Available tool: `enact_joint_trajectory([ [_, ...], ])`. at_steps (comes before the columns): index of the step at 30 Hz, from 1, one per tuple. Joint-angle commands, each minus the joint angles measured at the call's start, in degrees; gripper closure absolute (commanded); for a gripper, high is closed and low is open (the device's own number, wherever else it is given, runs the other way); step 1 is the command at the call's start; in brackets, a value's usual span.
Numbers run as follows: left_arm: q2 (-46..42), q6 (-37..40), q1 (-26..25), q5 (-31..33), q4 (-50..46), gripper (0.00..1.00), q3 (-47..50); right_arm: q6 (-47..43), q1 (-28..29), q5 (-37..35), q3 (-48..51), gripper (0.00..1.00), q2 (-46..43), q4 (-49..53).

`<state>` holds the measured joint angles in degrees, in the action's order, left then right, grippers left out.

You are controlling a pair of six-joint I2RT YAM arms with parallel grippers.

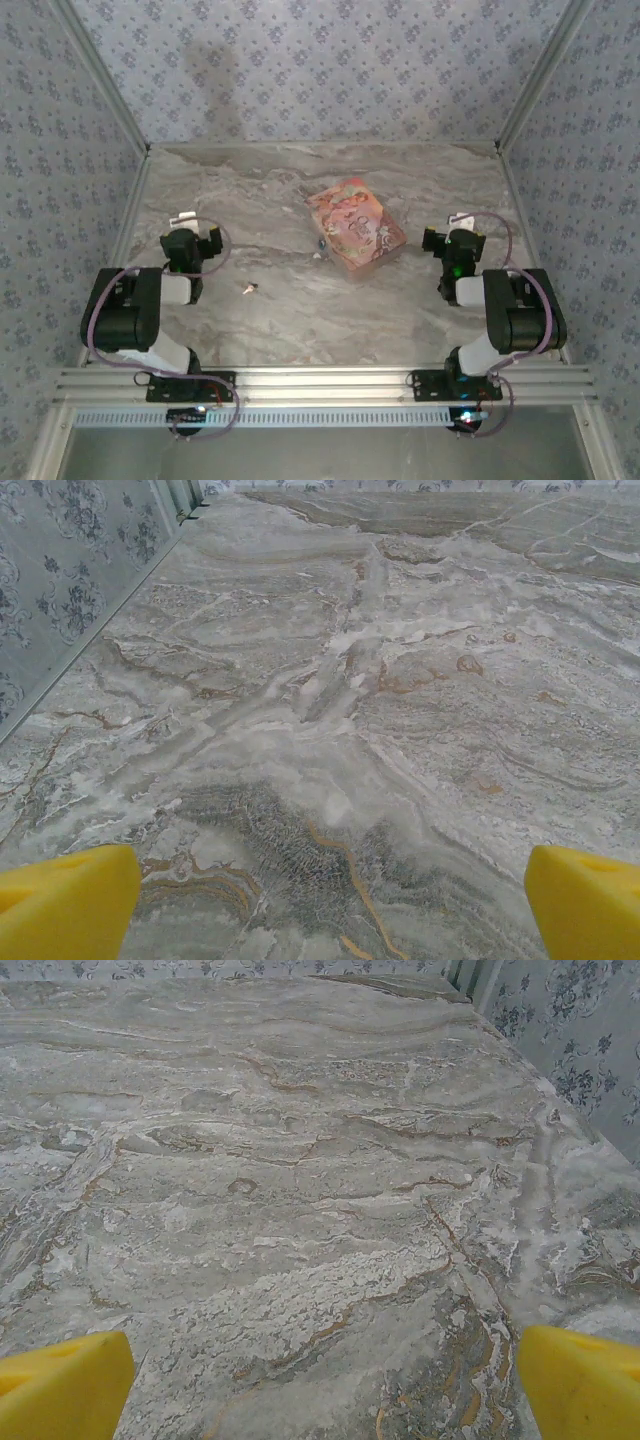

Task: Unlock the padlock with the key

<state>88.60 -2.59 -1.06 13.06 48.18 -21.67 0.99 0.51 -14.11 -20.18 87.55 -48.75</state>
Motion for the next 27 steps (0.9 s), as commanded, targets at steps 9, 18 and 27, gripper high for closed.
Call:
enact_joint_trajectory([
  [9,-0.7,-0.3,0.3,-0.6,0.9,0.02,-0.8,-0.2,0.0,-0.8,-0.6,0.00,-0.1,-1.5],
  [18,-0.6,-0.4,0.4,-0.7,0.8,0.02,-0.9,-0.2,0.1,-0.8,-0.5,0.00,-0.1,-1.5],
  [27,-10.0,-0.8,-0.4,1.5,-20.8,0.02,-9.2,-0.6,1.7,-2.8,-4.0,0.00,-9.9,13.2],
])
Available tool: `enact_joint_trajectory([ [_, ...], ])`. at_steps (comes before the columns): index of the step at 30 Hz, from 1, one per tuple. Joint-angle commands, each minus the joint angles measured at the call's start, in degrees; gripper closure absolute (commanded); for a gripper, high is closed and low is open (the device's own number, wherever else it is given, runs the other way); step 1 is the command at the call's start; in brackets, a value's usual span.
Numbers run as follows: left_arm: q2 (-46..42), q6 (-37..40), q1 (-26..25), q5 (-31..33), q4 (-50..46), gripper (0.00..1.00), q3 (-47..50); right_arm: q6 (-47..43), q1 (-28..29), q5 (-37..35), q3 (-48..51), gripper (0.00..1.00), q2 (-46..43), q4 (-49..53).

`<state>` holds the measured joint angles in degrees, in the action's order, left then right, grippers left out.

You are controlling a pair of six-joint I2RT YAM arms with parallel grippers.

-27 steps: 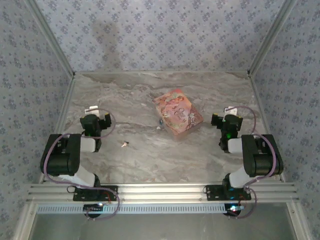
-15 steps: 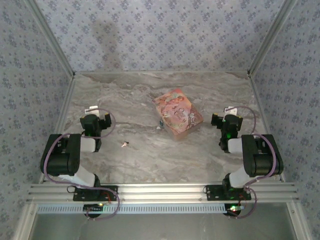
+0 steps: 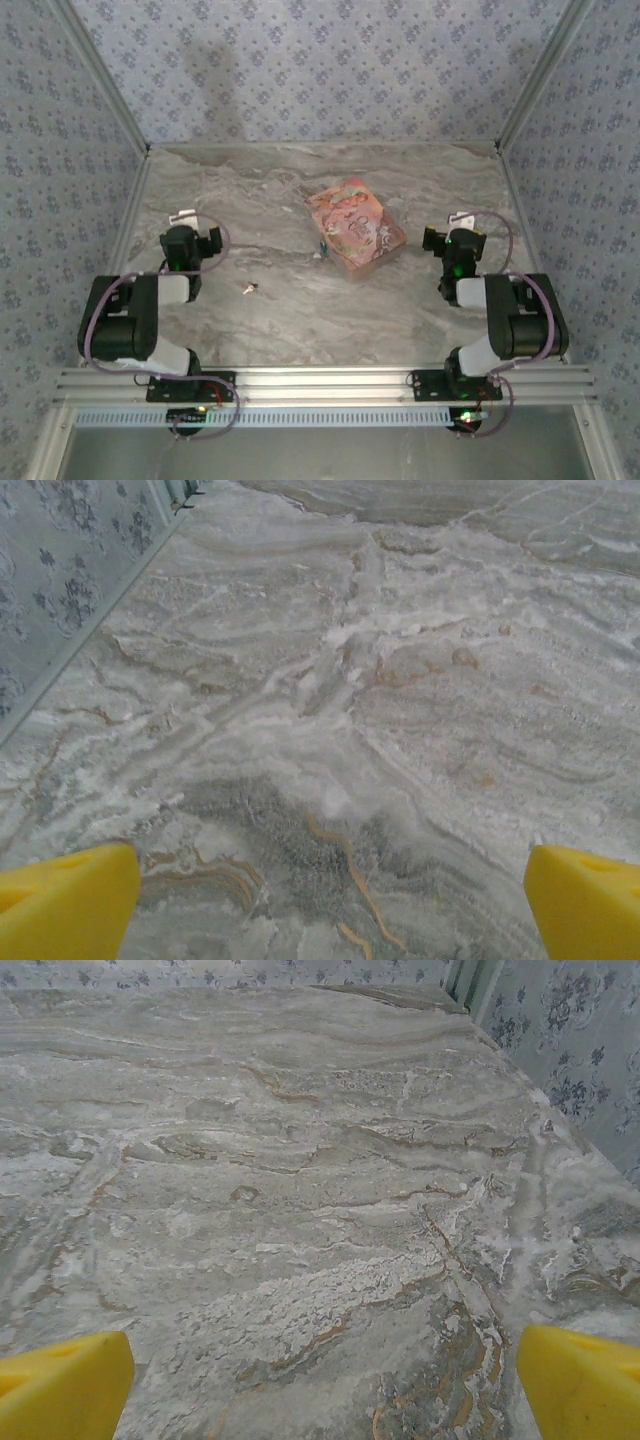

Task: Unlock the padlock with the key

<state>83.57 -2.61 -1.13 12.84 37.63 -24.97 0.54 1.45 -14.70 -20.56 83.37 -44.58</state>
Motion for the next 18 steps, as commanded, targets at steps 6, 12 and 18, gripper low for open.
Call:
enact_joint_trajectory([
  [6,-7.5,-10.2,0.1,-8.2,-26.1,0.02,-16.6,7.3,0.5,2.0,-6.1,0.00,-18.6,22.8],
  [12,-1.1,-20.5,-0.9,-27.9,-27.5,0.03,-25.2,32.4,-3.6,8.9,-8.1,0.00,-31.3,42.1],
  [18,9.9,-19.2,-9.7,-30.6,-37.1,0.11,-40.0,35.0,-3.8,20.3,-9.1,0.03,-35.1,49.8],
])
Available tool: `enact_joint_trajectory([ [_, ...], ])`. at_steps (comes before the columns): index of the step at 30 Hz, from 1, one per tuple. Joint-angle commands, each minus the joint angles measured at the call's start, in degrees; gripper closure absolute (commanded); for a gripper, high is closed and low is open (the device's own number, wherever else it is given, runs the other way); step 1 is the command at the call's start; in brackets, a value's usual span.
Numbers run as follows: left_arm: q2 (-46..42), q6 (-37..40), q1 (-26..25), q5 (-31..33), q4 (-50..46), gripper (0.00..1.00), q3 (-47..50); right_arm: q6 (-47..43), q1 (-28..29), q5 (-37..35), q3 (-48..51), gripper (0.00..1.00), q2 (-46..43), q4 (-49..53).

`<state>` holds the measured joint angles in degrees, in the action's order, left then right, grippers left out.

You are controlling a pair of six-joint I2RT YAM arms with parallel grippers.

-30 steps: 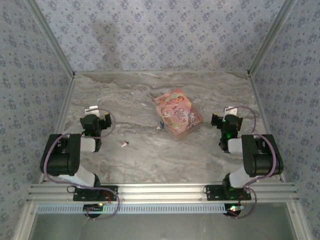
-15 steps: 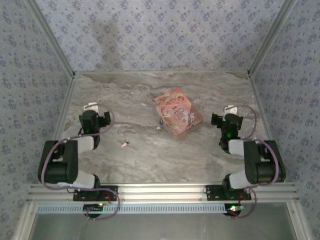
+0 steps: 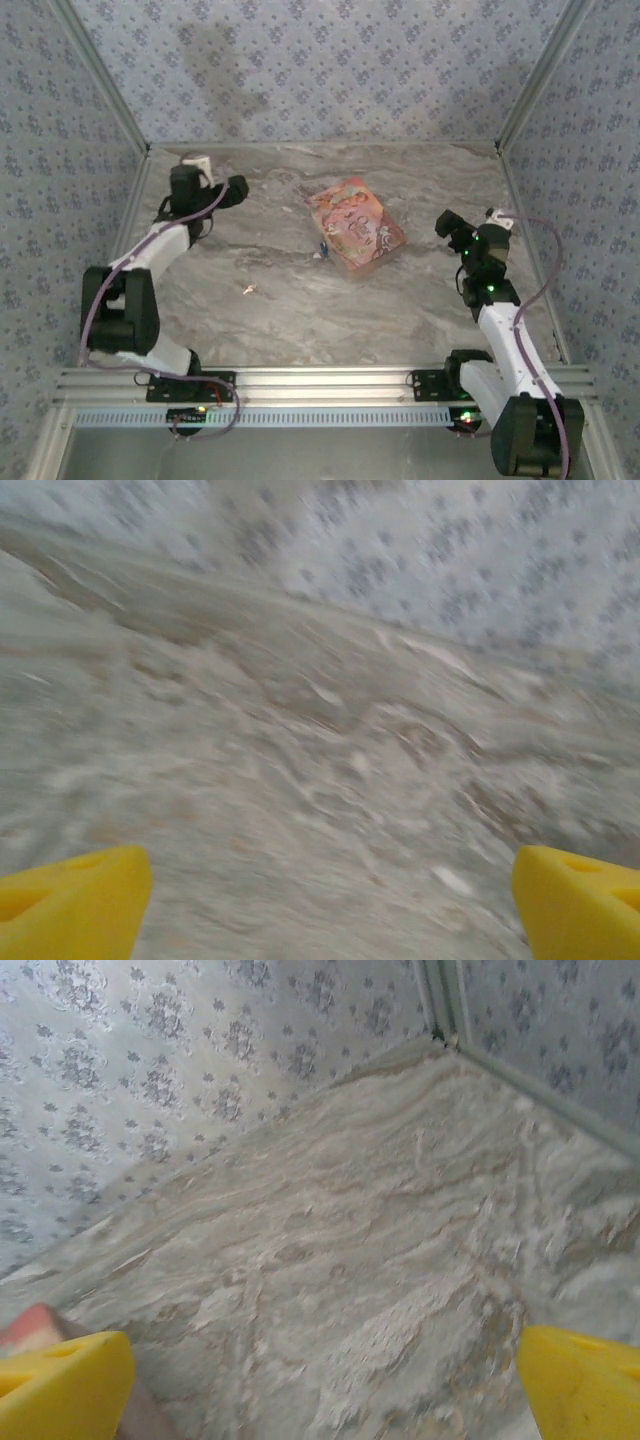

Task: Unlock the padlock with the key

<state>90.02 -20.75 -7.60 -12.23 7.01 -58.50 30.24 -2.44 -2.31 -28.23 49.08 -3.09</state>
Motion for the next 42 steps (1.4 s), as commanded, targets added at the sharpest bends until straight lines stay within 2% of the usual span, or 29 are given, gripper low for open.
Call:
enact_joint_trajectory([
  [1,5.8,-0.5,-4.8,-5.7,-8.2,0.12,-9.4,6.0,0.4,10.6,-1.3,0.06,-0.8,8.5],
  [7,18.8,-0.1,-11.7,-6.5,-12.7,0.12,-23.3,10.1,5.2,14.1,0.7,0.08,-1.7,9.9],
  [15,34.9,1.9,-15.7,-11.3,-24.4,0.12,-45.0,13.7,10.8,15.4,4.0,0.08,-1.7,9.3],
  [19,38.7,3.6,-17.4,-13.8,-28.6,0.14,-50.6,14.7,12.4,15.1,4.9,0.08,-0.6,8.2],
  [23,38.0,3.9,-18.0,-15.2,-28.3,0.15,-48.7,14.8,12.7,16.5,4.7,0.08,2.5,7.1],
  [32,31.5,4.5,-20.2,-17.9,-23.4,0.18,-37.8,15.3,13.0,18.5,2.2,0.10,8.6,4.1],
  [42,20.8,-0.7,-23.7,-17.1,-11.6,0.20,-21.6,15.0,13.2,20.2,0.5,0.12,13.2,2.5],
])
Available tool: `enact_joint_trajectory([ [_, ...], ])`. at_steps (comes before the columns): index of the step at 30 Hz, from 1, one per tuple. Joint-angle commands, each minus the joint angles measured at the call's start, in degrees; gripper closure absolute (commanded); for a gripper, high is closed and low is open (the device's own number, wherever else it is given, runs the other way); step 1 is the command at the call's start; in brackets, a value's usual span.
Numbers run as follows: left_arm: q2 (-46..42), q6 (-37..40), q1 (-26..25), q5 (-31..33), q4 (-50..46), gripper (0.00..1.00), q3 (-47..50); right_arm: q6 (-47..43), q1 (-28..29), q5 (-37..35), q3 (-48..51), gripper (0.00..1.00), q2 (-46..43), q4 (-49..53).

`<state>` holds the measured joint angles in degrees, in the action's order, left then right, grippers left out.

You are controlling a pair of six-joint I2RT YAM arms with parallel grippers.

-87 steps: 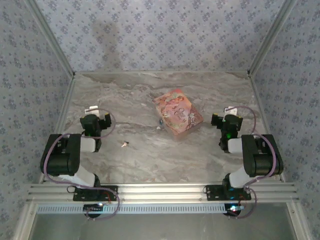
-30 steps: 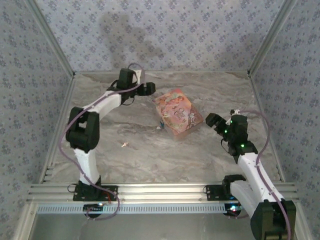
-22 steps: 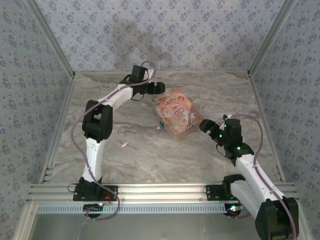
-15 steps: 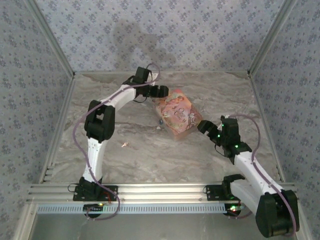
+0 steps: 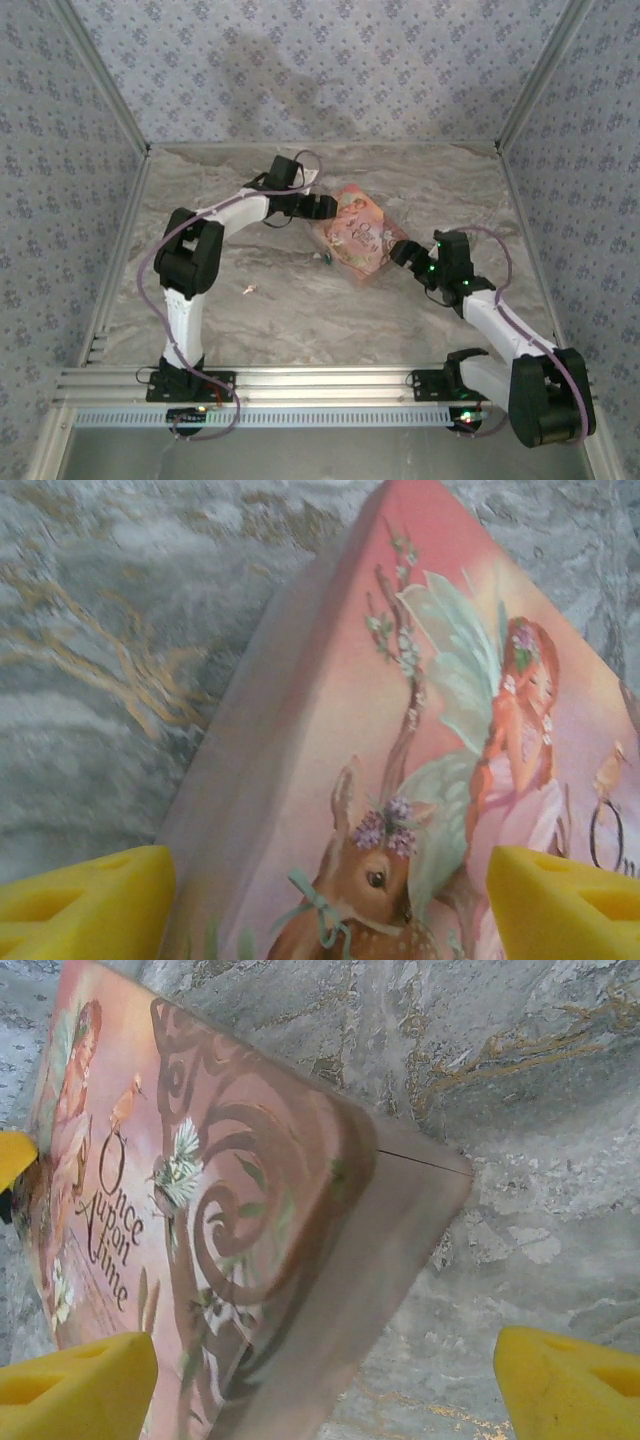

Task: Unlock the padlock with the key

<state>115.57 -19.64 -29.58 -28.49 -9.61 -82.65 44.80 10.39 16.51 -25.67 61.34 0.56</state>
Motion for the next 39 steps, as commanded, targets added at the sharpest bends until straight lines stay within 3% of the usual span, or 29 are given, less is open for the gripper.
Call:
enact_joint_trajectory([
  [1,-6.0,-2.6,-2.1,-0.8,6.5,0.20,4.5,0.4,0.4,1.7,-2.3,0.12,1.4,-1.3],
  [13,-18.4,-11.5,-5.4,5.3,20.3,0.21,25.4,-2.1,1.0,6.1,-9.4,0.24,13.1,-3.1],
  [21,-27.7,-13.8,-5.8,11.3,23.2,0.21,36.3,-4.5,3.9,8.7,-19.6,0.28,24.5,-2.4],
  [29,-30.6,-13.3,-5.7,16.4,21.5,0.21,39.1,-4.9,7.9,8.2,-29.0,0.29,33.5,-1.3],
  [39,-33.4,-15.1,-4.6,22.9,20.3,0.17,40.6,-10.0,7.1,3.0,-32.1,0.23,33.5,6.1],
])
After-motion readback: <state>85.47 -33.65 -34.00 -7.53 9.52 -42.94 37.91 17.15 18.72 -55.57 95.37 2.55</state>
